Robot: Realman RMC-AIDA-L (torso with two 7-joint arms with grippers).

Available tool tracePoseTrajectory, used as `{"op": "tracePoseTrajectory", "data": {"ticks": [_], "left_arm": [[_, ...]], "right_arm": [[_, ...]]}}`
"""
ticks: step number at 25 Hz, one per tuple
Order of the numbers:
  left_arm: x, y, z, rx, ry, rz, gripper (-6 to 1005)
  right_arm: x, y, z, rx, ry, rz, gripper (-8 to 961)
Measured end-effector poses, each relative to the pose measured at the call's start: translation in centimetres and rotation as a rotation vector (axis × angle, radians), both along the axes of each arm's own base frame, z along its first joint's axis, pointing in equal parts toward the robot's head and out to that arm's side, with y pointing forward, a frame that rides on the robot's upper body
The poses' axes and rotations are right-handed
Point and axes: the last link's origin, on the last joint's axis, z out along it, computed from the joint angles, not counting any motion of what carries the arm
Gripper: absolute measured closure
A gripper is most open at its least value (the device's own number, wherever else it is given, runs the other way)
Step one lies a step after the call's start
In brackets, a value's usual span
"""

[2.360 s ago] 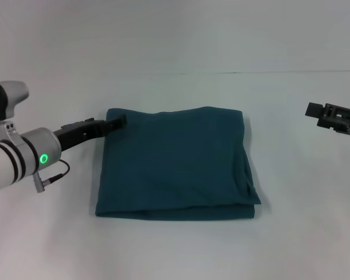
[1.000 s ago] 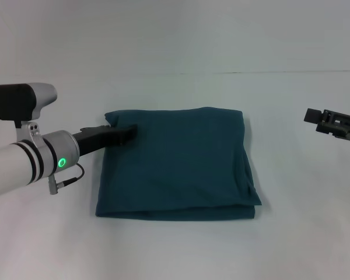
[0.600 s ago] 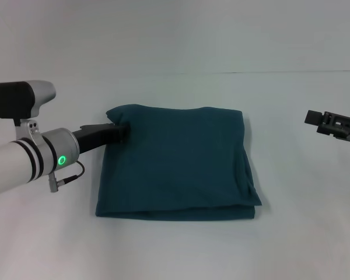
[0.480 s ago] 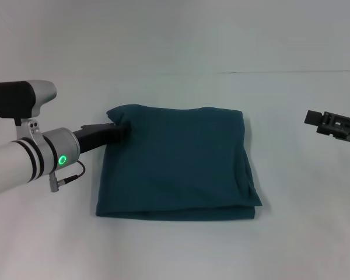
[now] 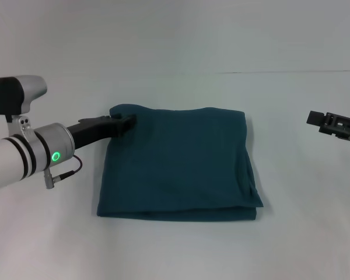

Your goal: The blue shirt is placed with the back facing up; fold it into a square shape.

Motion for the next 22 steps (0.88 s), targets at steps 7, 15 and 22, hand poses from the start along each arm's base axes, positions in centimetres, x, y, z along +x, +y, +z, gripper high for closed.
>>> {"op": "tracePoseTrajectory", "data": {"ticks": [7,15,22], "left_arm": [[-0.5,0.3,1.1,0.045,0.012,0.016,418],[-1.2,-2.3,5.4,0.087,-0.144,-0.074,237],[0.1,-5.6,7.2,0.02,-0.305,-0.245,222]], "right_arm": [[0.0,0.0,0.0,0.005,-0.004,0.008,53],[-0.4,-0.3,0.1,0.012,0.001,0.062,53],[-1.4,-1.7,-0.8,0.038,-0.014,0.244,50]]}}
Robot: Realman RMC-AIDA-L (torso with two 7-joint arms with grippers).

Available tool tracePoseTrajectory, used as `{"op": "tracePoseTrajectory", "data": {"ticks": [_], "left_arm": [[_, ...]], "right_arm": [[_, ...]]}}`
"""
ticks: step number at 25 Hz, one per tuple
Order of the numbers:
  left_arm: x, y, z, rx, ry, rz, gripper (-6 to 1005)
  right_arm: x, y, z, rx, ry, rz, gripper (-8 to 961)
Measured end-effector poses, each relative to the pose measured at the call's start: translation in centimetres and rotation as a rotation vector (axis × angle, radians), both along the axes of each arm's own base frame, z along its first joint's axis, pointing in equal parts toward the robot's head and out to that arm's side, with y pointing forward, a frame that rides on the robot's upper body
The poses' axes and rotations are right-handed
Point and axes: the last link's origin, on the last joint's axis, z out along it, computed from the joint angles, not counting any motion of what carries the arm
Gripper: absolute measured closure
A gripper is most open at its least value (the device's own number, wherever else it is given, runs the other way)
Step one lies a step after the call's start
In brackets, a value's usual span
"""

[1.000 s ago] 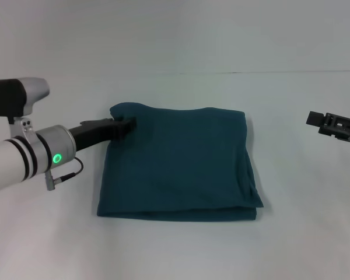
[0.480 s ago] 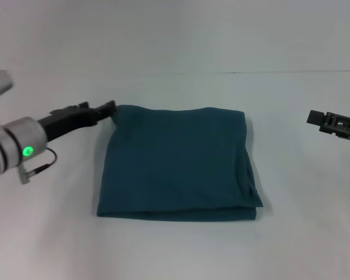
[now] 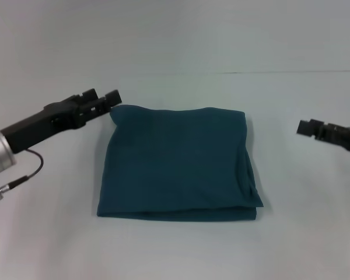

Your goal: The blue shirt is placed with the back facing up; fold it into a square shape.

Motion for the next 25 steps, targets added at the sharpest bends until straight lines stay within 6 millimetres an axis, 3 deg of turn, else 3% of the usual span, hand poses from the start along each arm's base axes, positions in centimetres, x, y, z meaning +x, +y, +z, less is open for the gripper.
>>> {"op": "tracePoseTrajectory", "data": {"ticks": [9,15,25], "left_arm": [[0.9,-4.1,-0.3,-0.074,-0.002,-0.244,100],[0.9,-6.0,-1.3,-0.144,0.073,-0.374,102],[0.9,-7.1,-3.3,-0.283,0.155,-0.44,104]], "right_arm": [[-2.3,-2.9,-3.8,0.044,-0.057,0.356,46],[-3.0,-3.4,-4.3,-0.047,-0.094,0.448,51],[-2.7,-4.2,-4.0,-0.171,-0.121,0.488,55]]}}
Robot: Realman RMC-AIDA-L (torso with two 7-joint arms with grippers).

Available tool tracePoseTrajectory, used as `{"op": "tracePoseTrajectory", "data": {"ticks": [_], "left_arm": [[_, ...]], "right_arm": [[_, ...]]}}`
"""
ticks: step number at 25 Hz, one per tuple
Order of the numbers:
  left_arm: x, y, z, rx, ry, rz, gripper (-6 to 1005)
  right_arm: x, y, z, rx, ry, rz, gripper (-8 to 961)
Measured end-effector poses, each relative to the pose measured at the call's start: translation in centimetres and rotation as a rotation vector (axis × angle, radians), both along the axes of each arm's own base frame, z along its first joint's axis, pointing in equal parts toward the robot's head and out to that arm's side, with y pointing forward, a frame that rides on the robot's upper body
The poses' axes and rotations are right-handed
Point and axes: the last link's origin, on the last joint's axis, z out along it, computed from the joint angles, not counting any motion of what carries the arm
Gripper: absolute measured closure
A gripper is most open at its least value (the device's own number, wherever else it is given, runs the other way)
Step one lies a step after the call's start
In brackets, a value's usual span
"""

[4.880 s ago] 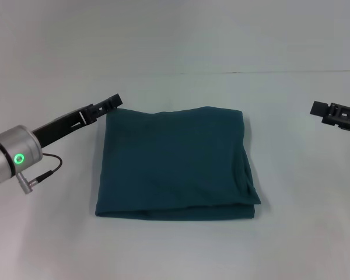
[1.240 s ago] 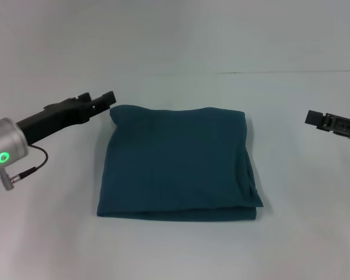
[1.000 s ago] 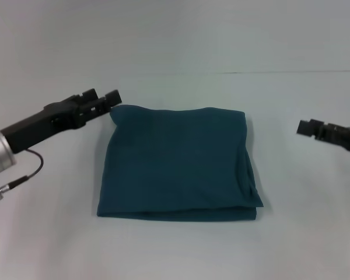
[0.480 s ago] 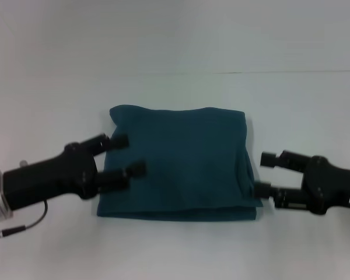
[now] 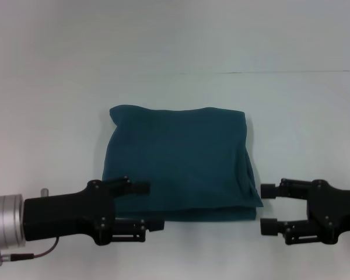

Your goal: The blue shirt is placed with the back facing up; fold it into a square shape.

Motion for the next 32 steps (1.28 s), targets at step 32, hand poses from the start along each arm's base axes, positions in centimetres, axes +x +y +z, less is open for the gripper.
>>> {"op": "tracePoseTrajectory", "data": {"ticks": [32], "left_arm": [[0.01,-0.36,-0.51,-0.042,0.022,-0.011,104]], "right_arm": [[-0.02,-0.21,-0.98,-0.056,-0.024,-0.029,55]]}}
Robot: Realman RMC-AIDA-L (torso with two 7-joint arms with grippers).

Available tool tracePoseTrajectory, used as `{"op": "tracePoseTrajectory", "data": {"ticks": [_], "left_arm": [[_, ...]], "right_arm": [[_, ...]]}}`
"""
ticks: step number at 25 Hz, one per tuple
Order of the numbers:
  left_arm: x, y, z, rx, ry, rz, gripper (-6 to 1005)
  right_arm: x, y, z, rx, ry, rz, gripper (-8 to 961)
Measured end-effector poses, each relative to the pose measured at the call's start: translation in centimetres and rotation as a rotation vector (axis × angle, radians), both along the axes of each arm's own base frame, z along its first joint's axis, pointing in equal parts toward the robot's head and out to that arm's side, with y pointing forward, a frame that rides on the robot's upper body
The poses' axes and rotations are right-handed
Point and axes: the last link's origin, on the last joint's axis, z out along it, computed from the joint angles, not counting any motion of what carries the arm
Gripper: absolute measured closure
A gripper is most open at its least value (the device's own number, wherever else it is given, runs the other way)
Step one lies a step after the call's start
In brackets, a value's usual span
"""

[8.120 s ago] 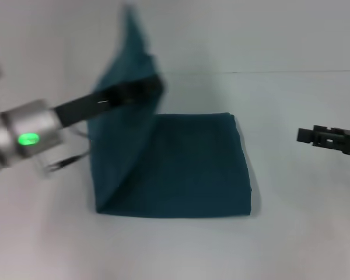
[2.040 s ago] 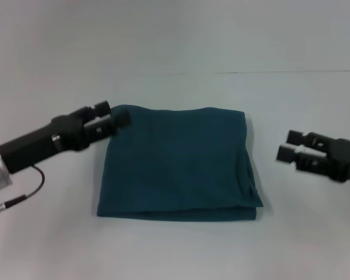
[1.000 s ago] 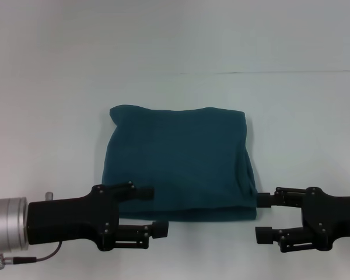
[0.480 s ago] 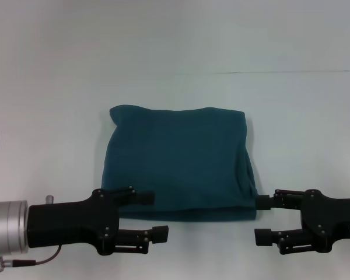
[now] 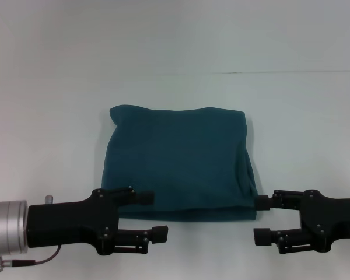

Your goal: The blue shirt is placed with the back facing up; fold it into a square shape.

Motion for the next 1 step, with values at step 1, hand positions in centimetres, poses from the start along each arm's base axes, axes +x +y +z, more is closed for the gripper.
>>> {"op": "tracePoseTrajectory", "data": {"ticks": [1], "left_arm": [[0.0,0.0,0.0,0.0,0.0,0.0,104]], "right_arm": [[-0.03,0.02,0.0,0.0,0.0,0.001,55]]}}
